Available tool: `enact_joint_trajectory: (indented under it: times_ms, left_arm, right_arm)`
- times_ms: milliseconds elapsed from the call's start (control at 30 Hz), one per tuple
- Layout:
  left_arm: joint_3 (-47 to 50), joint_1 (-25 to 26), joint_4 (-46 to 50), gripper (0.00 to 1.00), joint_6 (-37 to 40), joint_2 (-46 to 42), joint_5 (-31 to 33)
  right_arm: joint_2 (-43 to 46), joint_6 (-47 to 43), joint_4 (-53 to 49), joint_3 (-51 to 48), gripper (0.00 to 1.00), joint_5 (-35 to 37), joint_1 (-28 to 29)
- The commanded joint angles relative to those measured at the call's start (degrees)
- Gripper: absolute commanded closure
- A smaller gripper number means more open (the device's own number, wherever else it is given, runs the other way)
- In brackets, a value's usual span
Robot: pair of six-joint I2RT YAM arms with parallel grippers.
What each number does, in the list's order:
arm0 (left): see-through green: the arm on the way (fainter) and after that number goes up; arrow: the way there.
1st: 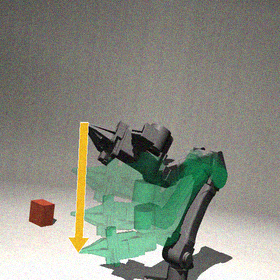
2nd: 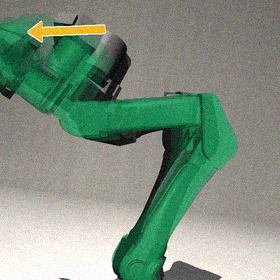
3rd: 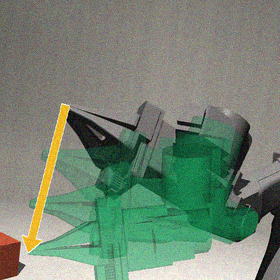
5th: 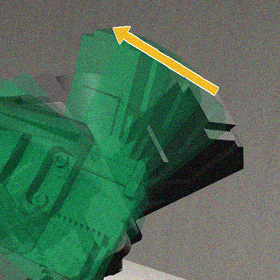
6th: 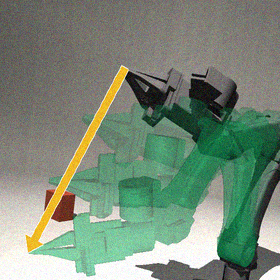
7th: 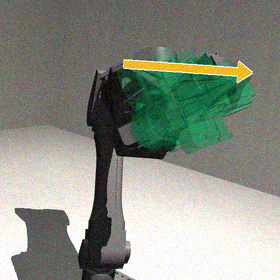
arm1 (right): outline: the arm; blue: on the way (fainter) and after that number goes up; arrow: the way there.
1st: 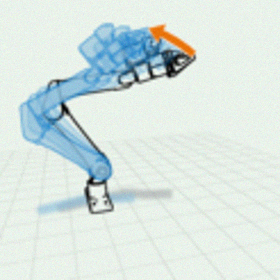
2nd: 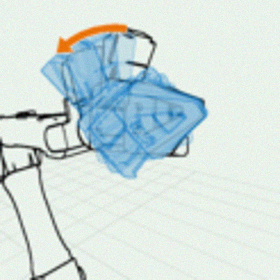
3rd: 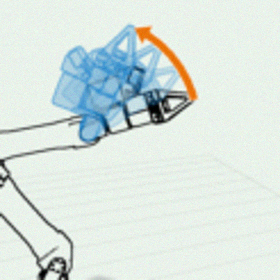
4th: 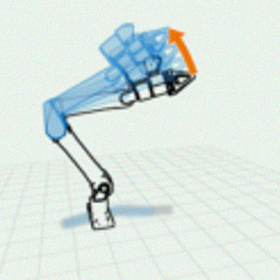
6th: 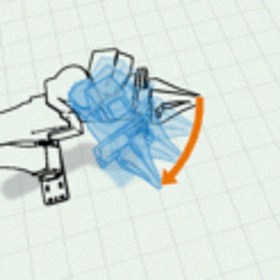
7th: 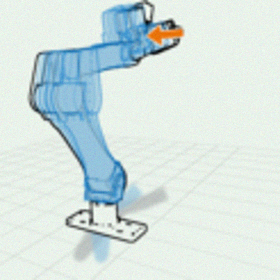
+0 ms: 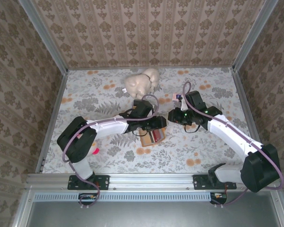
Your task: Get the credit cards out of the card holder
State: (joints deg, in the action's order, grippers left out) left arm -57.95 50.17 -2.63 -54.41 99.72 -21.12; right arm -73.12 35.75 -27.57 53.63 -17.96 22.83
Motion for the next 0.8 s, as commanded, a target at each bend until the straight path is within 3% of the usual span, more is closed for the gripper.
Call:
enact_joint_trajectory:
  times_ms: [0,167,367,533,667,767]
  left_arm:
    - [-2.76,0.0,-2.36,0.43,-0.16,3.23,-3.75]
    - [-3.72,-0.16,-2.58,0.47,-0.53,6.36,-4.85]
    - [-4.5,-0.17,0.58,0.51,1.07,1.98,-0.47]
    - [-2.57,-0.19,5.18,0.62,0.99,-1.63,3.9]
    - [-1.27,-0.22,6.04,0.71,0.59,-1.68,3.93]
    - [-0.47,-0.27,5.34,0.72,0.33,-1.87,3.63]
  right_arm:
    - [-0.44,-0.03,-2.13,1.14,0.71,1.87,0.39]
    - [-0.42,0.52,-1.91,0.09,0.72,2.14,0.47]
    - [-1.75,0.31,-2.31,-0.52,0.78,2.57,1.28]
    - [-3.83,0.15,-2.14,0.38,0.85,3.23,3.73]
    - [-5.77,0.29,-2.22,1.37,0.89,4.74,6.59]
    - [-6.15,0.62,-2.48,1.83,0.9,5.51,8.2]
